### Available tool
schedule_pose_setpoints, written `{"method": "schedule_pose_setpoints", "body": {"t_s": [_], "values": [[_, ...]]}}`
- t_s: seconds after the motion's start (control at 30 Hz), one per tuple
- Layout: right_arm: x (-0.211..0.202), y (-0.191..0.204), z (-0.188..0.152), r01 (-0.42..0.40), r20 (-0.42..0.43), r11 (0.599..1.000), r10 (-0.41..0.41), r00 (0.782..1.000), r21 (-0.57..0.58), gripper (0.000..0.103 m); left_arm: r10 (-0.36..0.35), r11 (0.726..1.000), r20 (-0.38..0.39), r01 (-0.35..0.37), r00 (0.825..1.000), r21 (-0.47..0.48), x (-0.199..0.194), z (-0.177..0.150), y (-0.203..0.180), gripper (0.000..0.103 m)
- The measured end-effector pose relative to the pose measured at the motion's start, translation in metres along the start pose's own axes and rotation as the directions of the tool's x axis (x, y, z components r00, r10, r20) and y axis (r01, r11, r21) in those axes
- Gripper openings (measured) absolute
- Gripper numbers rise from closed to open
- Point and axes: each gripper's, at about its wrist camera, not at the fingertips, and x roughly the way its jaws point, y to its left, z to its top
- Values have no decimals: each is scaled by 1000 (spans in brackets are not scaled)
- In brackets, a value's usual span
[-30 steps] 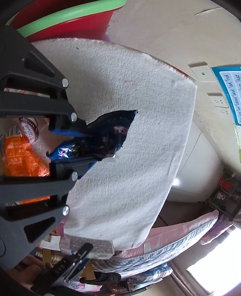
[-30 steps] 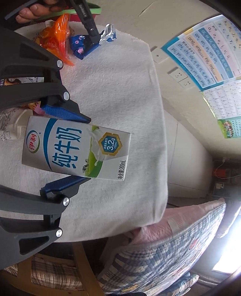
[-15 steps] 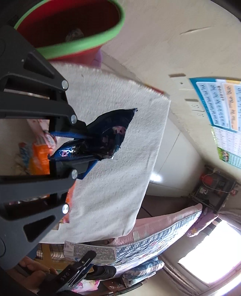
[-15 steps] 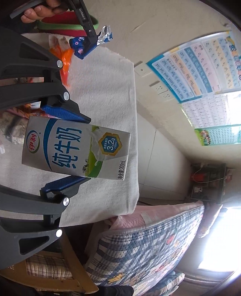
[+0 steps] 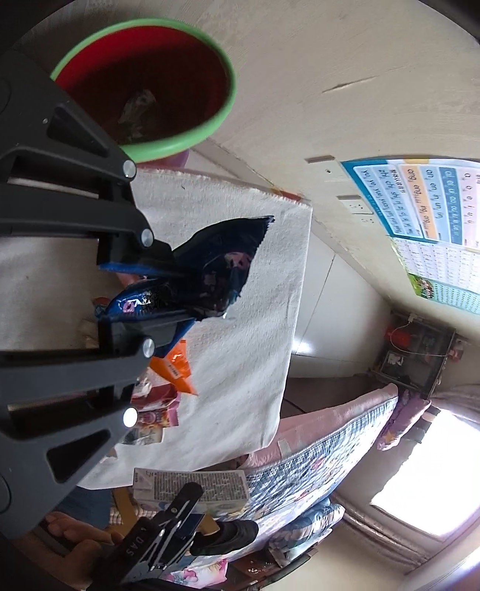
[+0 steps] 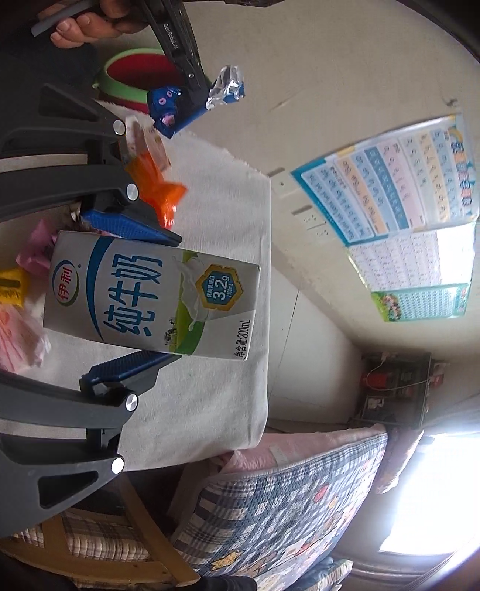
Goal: Collect trash
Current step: 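Lift the dark blue wrapper and white milk carton off the table, then carry the dark blue wrapper and milk carton over the green bucket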
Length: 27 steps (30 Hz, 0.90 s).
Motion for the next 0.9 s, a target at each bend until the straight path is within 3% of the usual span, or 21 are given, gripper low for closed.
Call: {"method": "schedule_pose_setpoints", "body": {"t_s": [0.33, 0.9], "values": [[-5, 43, -10, -78, 18, 995, 80, 997, -63, 54, 22, 999, 22, -21, 1000, -42, -31, -29, 28, 15], [14, 162, -1, -236, -22, 947, 237, 971, -216, 54, 178, 971, 65, -165, 982, -172, -79, -54, 121, 15]]}}
